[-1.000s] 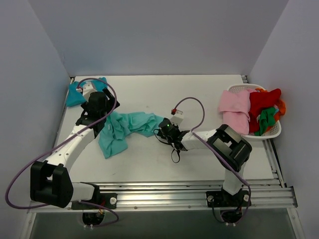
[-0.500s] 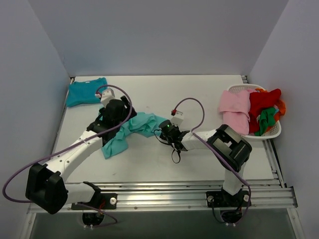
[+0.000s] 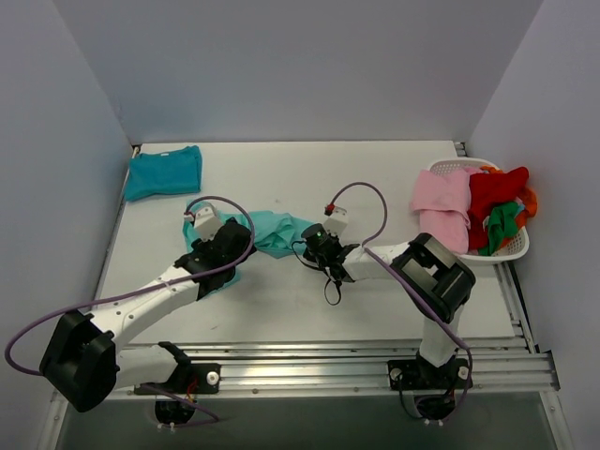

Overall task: Fold and stack the t-shirts
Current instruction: Flatten the tshirt out

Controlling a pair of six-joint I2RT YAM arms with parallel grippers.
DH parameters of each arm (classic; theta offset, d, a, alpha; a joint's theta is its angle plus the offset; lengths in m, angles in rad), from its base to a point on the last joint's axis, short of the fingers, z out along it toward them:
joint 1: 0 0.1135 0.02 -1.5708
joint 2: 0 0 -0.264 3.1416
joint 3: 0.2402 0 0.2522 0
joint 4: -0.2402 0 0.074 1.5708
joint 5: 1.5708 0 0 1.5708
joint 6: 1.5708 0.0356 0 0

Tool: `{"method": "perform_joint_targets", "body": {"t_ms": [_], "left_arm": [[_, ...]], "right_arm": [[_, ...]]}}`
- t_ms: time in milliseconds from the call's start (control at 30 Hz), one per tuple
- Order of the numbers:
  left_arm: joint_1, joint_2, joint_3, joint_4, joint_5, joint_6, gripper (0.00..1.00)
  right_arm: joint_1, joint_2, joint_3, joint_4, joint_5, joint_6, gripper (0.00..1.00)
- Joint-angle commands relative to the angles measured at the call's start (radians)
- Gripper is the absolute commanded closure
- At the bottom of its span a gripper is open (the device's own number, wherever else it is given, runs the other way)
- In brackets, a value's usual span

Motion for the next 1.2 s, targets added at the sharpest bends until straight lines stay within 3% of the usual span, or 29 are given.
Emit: {"method": "perform_joint_targets", "body": {"t_ms": [0, 267, 633, 900, 1033, 1167], "left_arm": [[0.003, -0.003, -0.036, -0.01, -0.115, -0.094, 0.22], [0.031, 0.071, -0.069, 0.052, -0.145, -0.119, 0.23], [0.149, 0.203, -0.09, 0.233, -0.043, -0.044, 0.26], [0.152, 0.246, -0.096, 0.306, 0.0, -0.027, 0.31], [0.152, 0.244, -0.093, 0.315, 0.014, -0.021, 0.41], [0.152, 0.241, -0.089, 0.315, 0.016, -0.016, 0.73]], "right_arm": [[-0.008, -0.036, -0.022, -0.078, 0.027, -0.01, 1.0], [-0.02, -0.047, -0.042, -0.08, 0.028, -0.013, 1.0], [-0.046, -0.032, -0.05, -0.066, 0.019, -0.016, 1.0], [-0.057, 0.006, -0.04, -0.051, 0.007, -0.017, 1.0], [-0.06, 0.022, -0.036, -0.046, 0.004, -0.019, 1.0], [-0.063, 0.036, -0.033, -0.042, 0.001, -0.019, 1.0]]}}
